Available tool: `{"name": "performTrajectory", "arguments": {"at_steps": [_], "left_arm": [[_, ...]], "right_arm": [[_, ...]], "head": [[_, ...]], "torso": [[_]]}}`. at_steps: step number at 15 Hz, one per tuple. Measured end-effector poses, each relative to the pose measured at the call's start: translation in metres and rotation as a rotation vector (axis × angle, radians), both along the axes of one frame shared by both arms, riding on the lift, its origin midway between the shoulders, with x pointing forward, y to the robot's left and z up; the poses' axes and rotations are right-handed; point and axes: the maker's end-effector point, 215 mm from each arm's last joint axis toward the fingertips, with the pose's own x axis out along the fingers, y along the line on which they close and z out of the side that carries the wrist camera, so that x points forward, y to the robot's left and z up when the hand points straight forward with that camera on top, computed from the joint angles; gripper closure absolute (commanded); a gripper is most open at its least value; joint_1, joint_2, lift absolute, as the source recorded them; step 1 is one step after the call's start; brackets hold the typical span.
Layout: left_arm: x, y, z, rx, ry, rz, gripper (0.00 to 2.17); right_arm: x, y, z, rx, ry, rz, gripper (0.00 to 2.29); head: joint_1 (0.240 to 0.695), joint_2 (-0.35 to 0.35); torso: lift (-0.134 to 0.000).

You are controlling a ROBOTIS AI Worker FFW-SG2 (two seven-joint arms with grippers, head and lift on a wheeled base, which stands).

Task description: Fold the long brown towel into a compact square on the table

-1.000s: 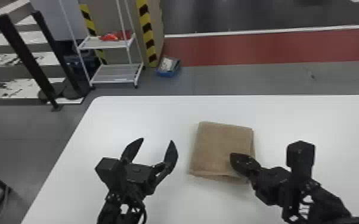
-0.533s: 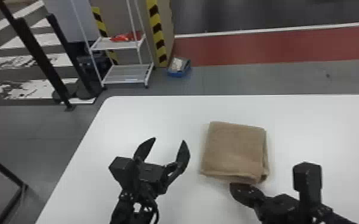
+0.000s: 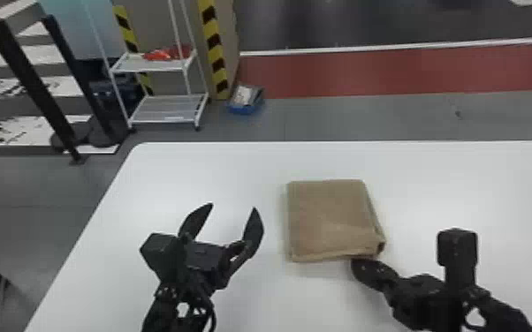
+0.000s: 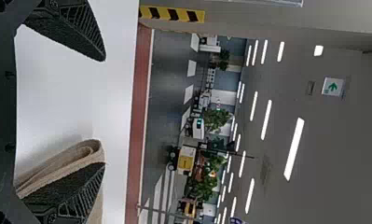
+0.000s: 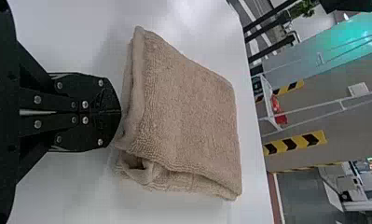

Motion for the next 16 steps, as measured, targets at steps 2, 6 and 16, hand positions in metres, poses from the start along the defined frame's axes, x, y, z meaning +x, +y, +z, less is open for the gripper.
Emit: {"name": "performTrajectory", "arguments": {"at_steps": [2, 6, 16], "left_arm": [[0.000, 0.001, -0.001, 0.000, 0.001, 0.001, 0.08], [-0.001, 0.003, -0.002, 0.000, 0.004, 0.005, 0.08], [-0.043, 0.106, 0.007, 0.131, -0.032, 0.140, 0.07]], "right_arm": [[0.000, -0.011, 0.004, 0.018, -0.003, -0.018, 2.12], [-0.028, -0.001, 0.039, 0.056, -0.074, 0.008, 0.15], [-0.008, -0.136, 0.133, -0.095, -0.549, -0.447, 0.07]], "head": [[0.695, 0.101], [0.695, 0.116], [0.695, 0.079]], "torso": [[-0.111], [-0.111], [-0.111]]}}
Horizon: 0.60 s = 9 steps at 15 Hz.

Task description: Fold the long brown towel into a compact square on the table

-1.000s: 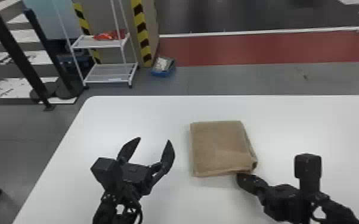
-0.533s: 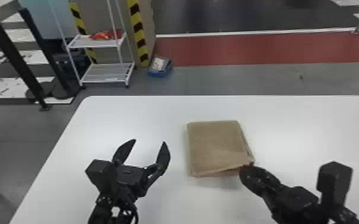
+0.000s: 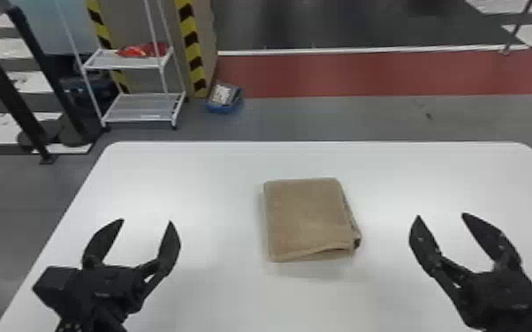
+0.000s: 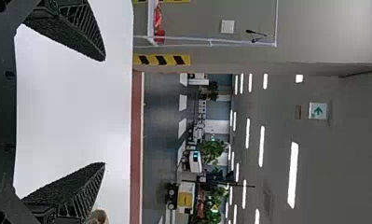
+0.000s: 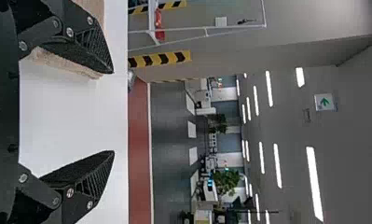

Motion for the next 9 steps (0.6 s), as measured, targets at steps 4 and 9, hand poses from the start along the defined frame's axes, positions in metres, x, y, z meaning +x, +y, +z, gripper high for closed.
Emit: {"name": "performTrajectory", "arguments": {"at_steps": [4, 9], "left_arm": [[-0.014, 0.015, 0.008, 0.039, 0.011, 0.088, 0.07], [-0.021, -0.014, 0.005, 0.035, 0.040, 0.123, 0.07]], "right_arm": [[-0.005, 0.002, -0.013, 0.033, 0.013, -0.016, 0.07], [-0.010, 0.009, -0.012, 0.040, 0.009, -0.007, 0.08]], "head": [[0.695, 0.103], [0.695, 0.078]], "torso": [[-0.111], [-0.111]]}}
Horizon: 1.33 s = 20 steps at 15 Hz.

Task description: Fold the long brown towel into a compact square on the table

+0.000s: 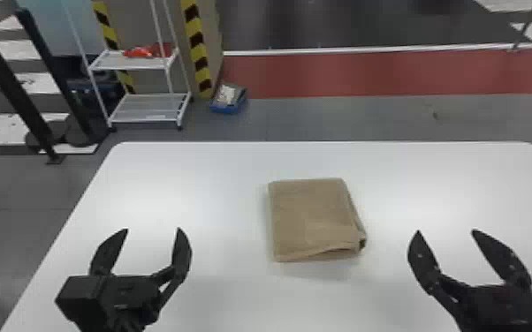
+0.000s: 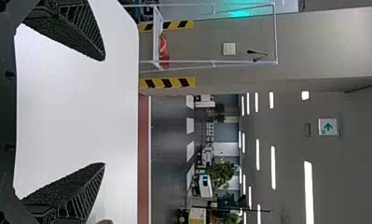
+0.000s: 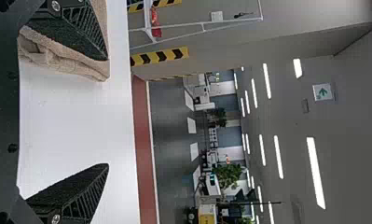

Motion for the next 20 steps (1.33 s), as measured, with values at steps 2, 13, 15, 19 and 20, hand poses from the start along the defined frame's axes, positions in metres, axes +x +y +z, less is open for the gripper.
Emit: {"name": "performTrajectory", "arguments": {"at_steps": [2, 13, 15, 19, 20], "left_arm": [[-0.002, -0.004, -0.001, 0.001, 0.005, -0.006, 0.07], [-0.005, 0.000, -0.002, 0.003, 0.008, 0.000, 0.07], [-0.004, 0.000, -0.002, 0.002, 0.006, 0.001, 0.07], [-0.001, 0.001, -0.003, -0.006, 0.005, 0.002, 0.07], [0.000, 0.000, -0.003, -0.007, 0.006, 0.002, 0.07]], "right_arm": [[-0.001, 0.000, 0.000, 0.004, 0.000, 0.000, 0.08], [-0.002, 0.007, -0.001, 0.015, 0.002, 0.015, 0.08], [-0.002, 0.009, -0.002, 0.012, 0.005, 0.017, 0.08], [0.000, 0.014, -0.005, -0.001, 0.011, 0.021, 0.08], [0.000, 0.014, -0.005, -0.002, 0.012, 0.019, 0.08]], "head": [[0.695, 0.070], [0.695, 0.084], [0.695, 0.087], [0.695, 0.095], [0.695, 0.095]], "torso": [[-0.111], [-0.111], [-0.111], [-0.111], [-0.111]]}}
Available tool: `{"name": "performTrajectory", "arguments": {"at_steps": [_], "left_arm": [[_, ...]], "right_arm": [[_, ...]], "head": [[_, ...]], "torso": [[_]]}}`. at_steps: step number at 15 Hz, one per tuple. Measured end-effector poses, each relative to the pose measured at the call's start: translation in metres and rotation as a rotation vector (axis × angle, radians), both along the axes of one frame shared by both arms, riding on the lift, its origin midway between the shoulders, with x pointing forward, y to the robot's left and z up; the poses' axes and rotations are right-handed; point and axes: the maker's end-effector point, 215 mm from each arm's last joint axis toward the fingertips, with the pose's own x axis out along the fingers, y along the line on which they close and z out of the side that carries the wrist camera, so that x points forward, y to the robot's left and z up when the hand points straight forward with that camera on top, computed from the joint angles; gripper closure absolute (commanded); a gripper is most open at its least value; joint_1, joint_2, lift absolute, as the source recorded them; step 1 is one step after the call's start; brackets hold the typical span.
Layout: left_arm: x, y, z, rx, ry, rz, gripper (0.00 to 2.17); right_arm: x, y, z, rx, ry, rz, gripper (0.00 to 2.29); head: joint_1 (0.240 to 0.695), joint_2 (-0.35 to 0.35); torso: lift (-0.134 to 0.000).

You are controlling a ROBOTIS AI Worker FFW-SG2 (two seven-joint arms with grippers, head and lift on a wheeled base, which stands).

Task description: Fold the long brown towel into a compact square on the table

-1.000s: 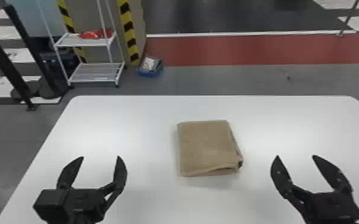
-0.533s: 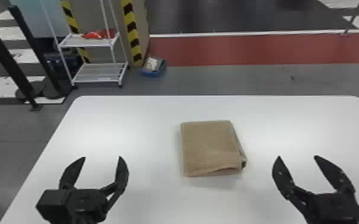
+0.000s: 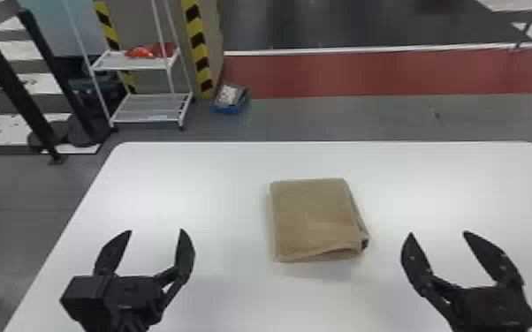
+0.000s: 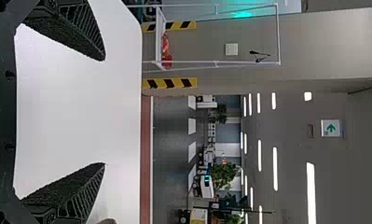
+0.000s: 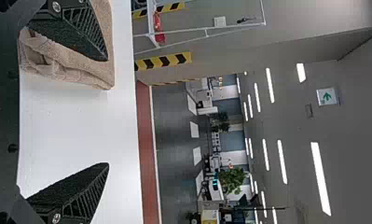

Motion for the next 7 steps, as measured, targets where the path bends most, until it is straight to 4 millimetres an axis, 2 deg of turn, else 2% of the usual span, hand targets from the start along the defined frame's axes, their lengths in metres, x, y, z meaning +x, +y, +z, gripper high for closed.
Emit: {"name": "performTrajectory", "arguments": {"at_steps": [7], "left_arm": [[0.0015, -0.0028, -0.0011, 0.001, 0.001, -0.005, 0.07]], "right_arm": [[-0.0002, 0.0031, 0.0002, 0.000, 0.001, -0.001, 0.08]], "head": [[0.695, 0.094]], "torso": [[-0.111]]}}
